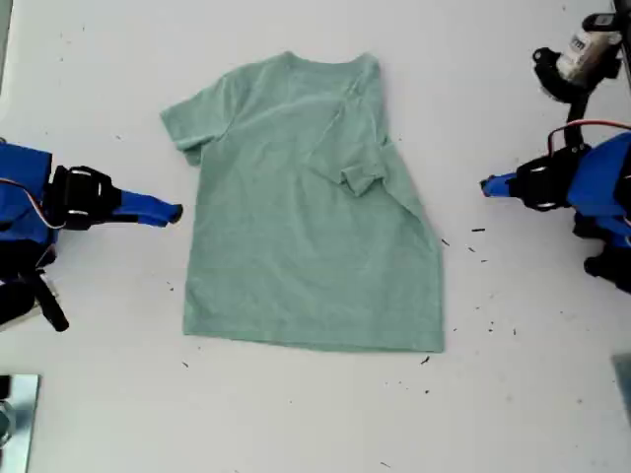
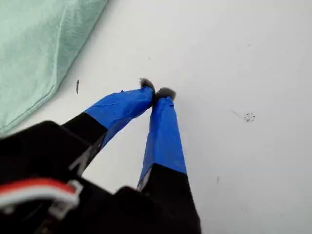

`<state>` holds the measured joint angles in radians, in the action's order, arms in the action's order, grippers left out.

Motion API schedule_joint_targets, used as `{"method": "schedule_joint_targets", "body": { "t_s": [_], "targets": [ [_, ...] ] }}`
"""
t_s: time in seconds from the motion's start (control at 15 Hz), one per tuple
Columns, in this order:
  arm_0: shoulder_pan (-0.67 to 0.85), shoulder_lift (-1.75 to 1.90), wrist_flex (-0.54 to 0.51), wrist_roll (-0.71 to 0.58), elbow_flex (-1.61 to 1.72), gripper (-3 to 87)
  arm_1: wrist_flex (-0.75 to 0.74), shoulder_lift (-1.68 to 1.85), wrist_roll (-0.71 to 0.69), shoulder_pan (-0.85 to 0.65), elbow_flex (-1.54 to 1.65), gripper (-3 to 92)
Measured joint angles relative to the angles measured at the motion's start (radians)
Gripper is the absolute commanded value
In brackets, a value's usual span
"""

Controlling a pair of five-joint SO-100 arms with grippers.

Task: Fold t shirt

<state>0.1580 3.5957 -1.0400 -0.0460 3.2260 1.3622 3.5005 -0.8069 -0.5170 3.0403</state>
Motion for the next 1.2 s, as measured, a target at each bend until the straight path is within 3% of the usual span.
{"method": "schedule_joint_targets", "body": {
  "t_s": [0.2, 0.33, 0.6, 0.8, 0.93, 1.07, 1.13, 1.2],
  "targets": [
    [0.0, 0.0, 0.0, 0.0, 0.0, 11.0, 0.0, 0.0, 0.0, 0.0, 0.0, 2.5],
    [0.0, 0.0, 0.0, 0.0, 0.0, 2.3, 0.0, 0.0, -0.002, -0.021, 0.0, 2.5],
    [0.034, 0.0, -0.005, 0.011, 0.0, -0.1, 0.0, 0.0, -0.002, -0.368, 0.0, 2.5],
    [0.069, 0.0, -0.009, 0.012, 0.0, -0.1, 0.0, 0.0, 0.011, -0.456, 0.002, 3.5],
    [0.058, 0.0, -0.009, 0.012, 0.0, -0.1, 0.0, 0.0, 0.281, -0.508, 0.002, 6.9],
    [0.029, 0.0, -0.009, 0.014, 0.0, 6.2, 0.0, 0.002, 0.477, -0.293, 0.002, 5.5],
    [-0.002, 0.0, -0.009, 0.021, 0.0, -0.1, 0.0, 0.002, 0.525, -0.132, 0.002, 0.9],
    [-0.008, 0.0, -0.009, 0.031, 0.0, -0.1, -0.005, 0.002, 0.503, -0.074, 0.002, 0.9]
  ]
}}
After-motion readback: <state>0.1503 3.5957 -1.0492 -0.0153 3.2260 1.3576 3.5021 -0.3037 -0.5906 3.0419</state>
